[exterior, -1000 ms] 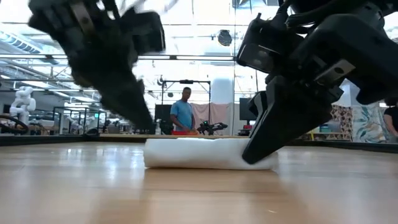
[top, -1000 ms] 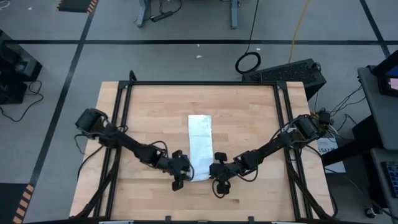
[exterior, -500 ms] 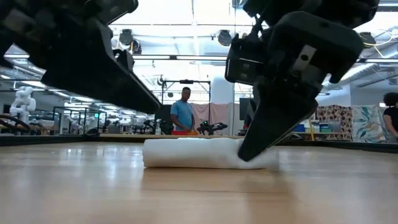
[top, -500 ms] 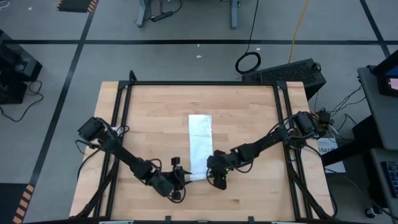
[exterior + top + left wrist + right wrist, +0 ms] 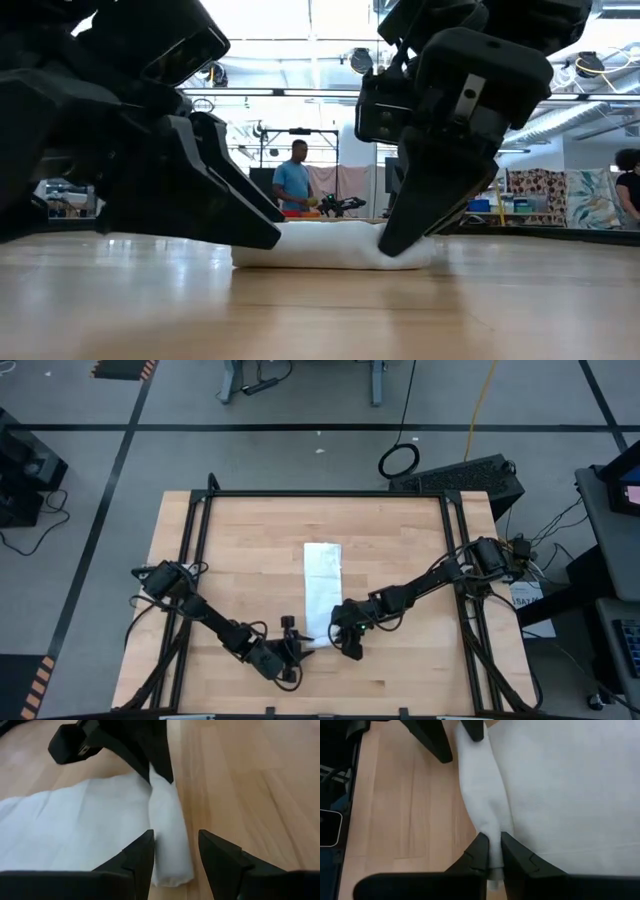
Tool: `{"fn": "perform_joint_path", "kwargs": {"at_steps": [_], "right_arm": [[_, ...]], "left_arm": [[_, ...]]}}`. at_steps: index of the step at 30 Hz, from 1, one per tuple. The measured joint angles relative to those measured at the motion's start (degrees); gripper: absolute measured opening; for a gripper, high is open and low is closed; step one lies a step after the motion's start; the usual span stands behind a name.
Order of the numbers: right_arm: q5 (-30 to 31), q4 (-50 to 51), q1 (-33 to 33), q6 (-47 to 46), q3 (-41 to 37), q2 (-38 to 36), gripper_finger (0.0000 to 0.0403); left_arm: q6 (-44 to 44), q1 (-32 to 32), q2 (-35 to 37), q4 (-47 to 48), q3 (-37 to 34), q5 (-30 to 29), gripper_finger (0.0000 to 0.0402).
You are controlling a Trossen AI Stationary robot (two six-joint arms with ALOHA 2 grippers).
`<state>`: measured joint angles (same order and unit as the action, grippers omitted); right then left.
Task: Roll napkin
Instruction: Roll the white table napkin
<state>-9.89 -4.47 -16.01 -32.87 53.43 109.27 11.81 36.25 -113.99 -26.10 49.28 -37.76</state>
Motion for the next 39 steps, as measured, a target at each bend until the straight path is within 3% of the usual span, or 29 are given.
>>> {"fn": "perform_joint_path", "kwargs": {"at_steps": [9,18,21,27,33,39], "right_arm": [[-0.43,-0.19,-0.02,-0.94,-0.02,0.02,0.0024],[-1.02,-0.35,-0.07,0.00,-0.04,0.02,0.0025],[-1.08,-0.35,-0.15,1.79,-0.04,0.02,0.0025],[0.32,0.21,-1.24,6.62,-0.22,-1.87,0.0055],[9.85,5.56,-6.49,13.73,-0.35,-6.85,0.0132],[25.27,4.22,-16.46,20.15,-0.27,-6.67,0.0180]], "left_arm": [[1.55,-2.20,-0.03,0.16,0.04,2.03,0.0143],[7.41,-6.64,0.32,3.58,0.20,12.68,0.0020],[10.44,-7.53,1.31,4.36,0.20,15.58,0.0019],[21.60,-9.77,3.94,6.30,0.13,28.01,0.0025],[28.15,-12.45,4.12,6.34,0.07,37.49,0.0026],[30.67,-13.79,4.12,6.22,0.07,39.45,0.0026]]}}
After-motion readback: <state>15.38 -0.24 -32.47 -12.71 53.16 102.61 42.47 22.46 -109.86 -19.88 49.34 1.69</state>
